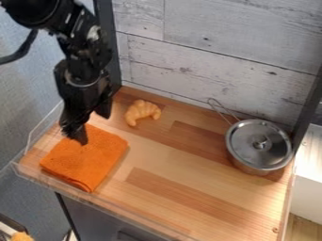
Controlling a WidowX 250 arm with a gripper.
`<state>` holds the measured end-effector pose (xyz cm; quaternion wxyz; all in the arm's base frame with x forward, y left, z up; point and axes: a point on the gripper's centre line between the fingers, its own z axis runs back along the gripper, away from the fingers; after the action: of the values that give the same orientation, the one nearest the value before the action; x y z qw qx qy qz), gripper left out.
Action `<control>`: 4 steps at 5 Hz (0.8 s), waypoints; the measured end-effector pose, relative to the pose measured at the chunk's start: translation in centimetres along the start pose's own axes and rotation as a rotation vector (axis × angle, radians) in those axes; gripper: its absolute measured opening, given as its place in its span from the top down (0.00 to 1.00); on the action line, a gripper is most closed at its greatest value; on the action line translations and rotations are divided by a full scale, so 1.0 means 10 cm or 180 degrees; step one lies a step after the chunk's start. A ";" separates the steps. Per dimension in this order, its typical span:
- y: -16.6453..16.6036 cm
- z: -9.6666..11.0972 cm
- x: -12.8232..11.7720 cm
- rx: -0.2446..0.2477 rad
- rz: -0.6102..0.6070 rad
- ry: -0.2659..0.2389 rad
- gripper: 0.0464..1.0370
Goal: Move the orange cloth to the bottom right side of the table
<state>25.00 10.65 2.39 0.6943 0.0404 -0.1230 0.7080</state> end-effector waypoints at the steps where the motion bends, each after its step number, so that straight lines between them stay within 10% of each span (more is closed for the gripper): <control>1: 0.06 -0.21 0.04 0.0181 0.0033 -0.0014 0.04; 4: 0.13 -0.61 0.03 0.0283 0.0217 0.0249 0.04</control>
<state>24.40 12.32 -3.61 0.6715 0.0393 -0.0655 0.7370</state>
